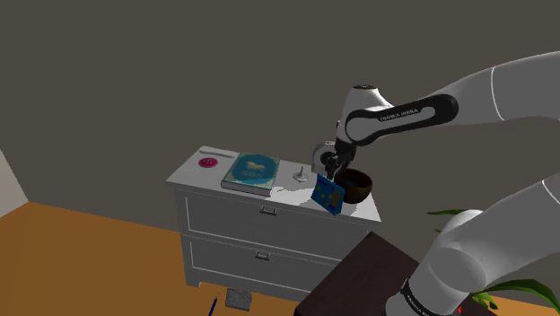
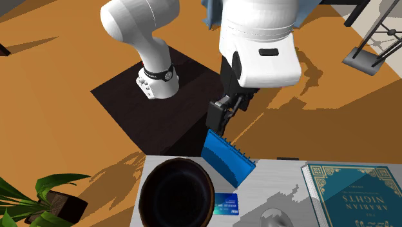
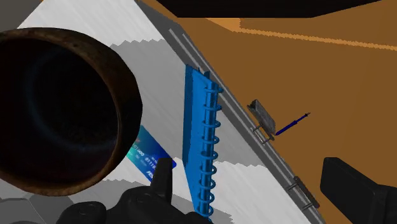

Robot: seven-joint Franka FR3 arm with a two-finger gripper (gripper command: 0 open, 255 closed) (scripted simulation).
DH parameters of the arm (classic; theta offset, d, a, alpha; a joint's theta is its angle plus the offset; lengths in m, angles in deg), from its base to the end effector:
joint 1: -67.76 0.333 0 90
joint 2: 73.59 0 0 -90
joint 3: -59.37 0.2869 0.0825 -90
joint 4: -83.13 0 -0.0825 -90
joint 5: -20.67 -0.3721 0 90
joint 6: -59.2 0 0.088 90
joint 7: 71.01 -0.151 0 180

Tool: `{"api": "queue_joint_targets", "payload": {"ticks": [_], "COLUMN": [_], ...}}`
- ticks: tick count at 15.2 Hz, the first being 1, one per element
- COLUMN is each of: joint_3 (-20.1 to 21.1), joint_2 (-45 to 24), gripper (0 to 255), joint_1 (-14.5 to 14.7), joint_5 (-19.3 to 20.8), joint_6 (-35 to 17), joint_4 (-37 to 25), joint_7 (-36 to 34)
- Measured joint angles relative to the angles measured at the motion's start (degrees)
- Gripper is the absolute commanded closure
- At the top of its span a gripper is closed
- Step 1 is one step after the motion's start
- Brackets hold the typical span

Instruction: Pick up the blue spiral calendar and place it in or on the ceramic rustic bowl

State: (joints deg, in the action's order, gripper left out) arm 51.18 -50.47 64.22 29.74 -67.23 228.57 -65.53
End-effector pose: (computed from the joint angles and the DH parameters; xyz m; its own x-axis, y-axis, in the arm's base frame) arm 0.4107 -0.0928 0.3543 0.9982 -0.0075 0.0592 -0.0124 -0.9964 0.0835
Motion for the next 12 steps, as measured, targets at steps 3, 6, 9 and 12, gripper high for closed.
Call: {"api": "queue_joint_targets", "payload": {"ticks": [3, 6, 9, 12], "joint_3": [-1.17, -1.68, -1.87, -2.11], "joint_2": [-6.41, -8.94, -10.96, -12.93], "gripper": [0, 0, 0, 0], "joint_1": [-0.62, -0.92, -0.96, -1.04], "joint_5": [0.25, 0.39, 0.42, 0.46], "joint_6": [-5.82, -8.9, -11.64, -14.36], "joint_4": [-0.69, -0.21, 0.52, 1.25], "joint_7": [-0.03, 0.01, -0.1, -0.06]}}
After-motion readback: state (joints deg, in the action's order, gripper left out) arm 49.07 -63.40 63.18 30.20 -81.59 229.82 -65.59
